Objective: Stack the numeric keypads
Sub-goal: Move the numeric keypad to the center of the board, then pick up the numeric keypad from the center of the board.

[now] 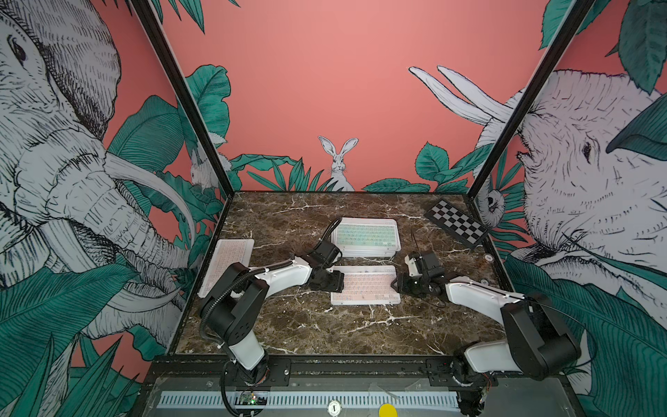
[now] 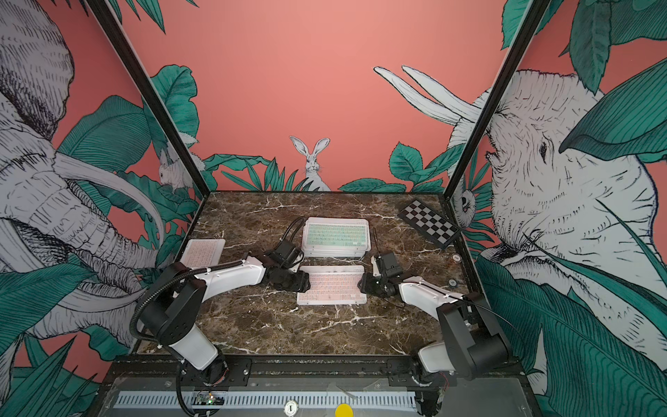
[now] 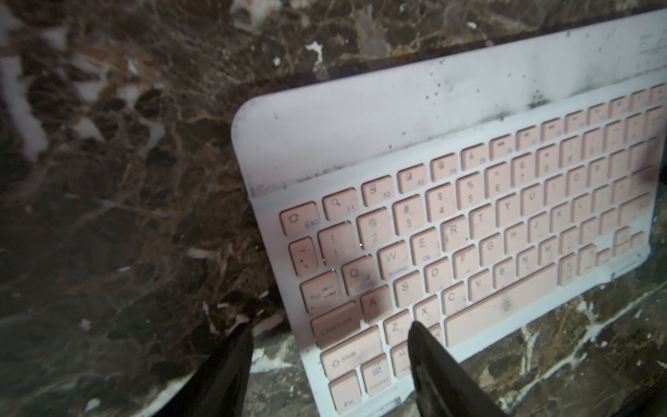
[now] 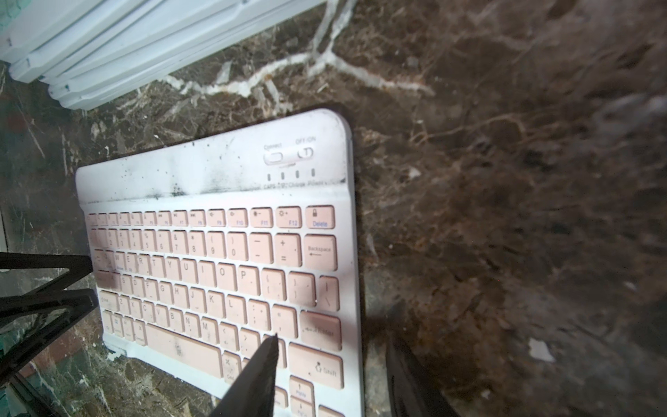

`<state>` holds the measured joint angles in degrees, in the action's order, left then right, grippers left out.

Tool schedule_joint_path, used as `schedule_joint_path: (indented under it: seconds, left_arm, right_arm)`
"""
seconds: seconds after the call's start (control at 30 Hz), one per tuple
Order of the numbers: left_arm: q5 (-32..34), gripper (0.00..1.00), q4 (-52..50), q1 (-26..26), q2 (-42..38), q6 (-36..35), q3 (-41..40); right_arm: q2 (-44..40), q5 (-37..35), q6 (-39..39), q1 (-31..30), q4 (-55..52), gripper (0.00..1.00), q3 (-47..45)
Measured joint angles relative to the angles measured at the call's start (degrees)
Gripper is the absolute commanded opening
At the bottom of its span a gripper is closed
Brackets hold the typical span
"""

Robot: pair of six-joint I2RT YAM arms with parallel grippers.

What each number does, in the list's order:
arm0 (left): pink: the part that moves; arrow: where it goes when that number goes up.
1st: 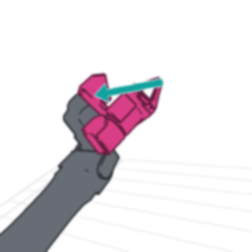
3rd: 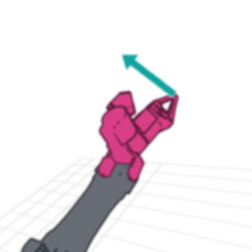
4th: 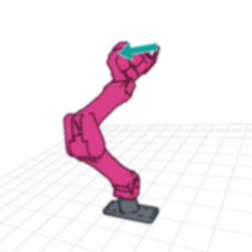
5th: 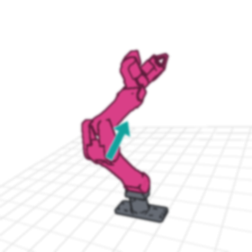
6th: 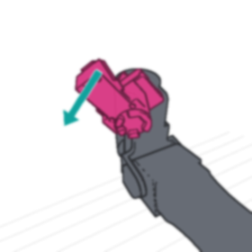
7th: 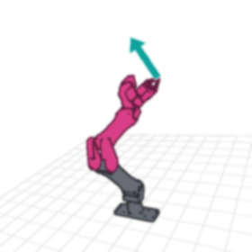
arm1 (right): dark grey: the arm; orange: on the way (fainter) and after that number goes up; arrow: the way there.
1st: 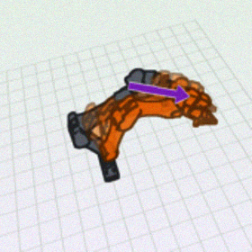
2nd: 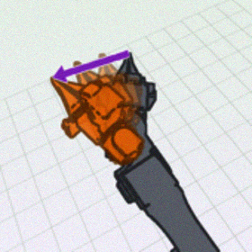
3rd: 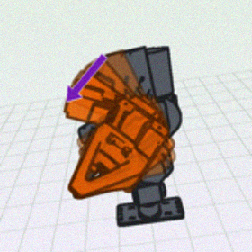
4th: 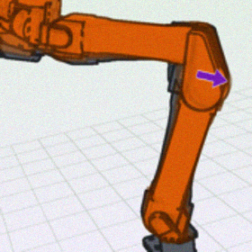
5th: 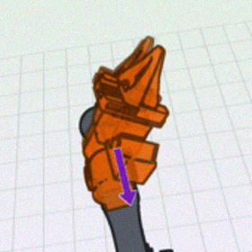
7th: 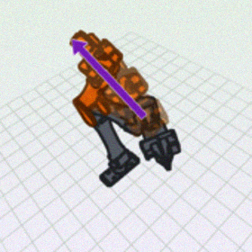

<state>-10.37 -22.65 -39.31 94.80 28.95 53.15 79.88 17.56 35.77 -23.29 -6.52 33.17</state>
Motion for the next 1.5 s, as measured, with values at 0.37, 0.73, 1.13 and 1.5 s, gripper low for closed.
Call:
schedule_joint_path:
  seconds: [0.37, 0.73, 1.13, 1.5]
  left_arm:
    - [-0.52, 0.7, 0.66, -1.86, 1.09, 0.02, 0.76]
    - [-0.81, 0.7, 1.31, -2.27, 1.2, 0.13, 0.76]
    - [-0.59, 0.7, 1.38, -2.34, 1.25, 0.24, 0.76]
    - [1.62, 0.7, 0.83, -2.71, 1.55, 0.48, 1.09]
  right_arm:
    - [0.81, 1.75, 2.29, -0.98, 3.13, 0.48, -0.13]
    - [0.57, -2.82, -0.76, -1.11, -0.13, 0.48, 0.35]
    - [2.34, -0.44, 0.11, -1.27, 4.22, 0.48, 0.33]
    - [3.23, 3.54, 2.93, 0.61, 12.59, 0.47, -2.29]
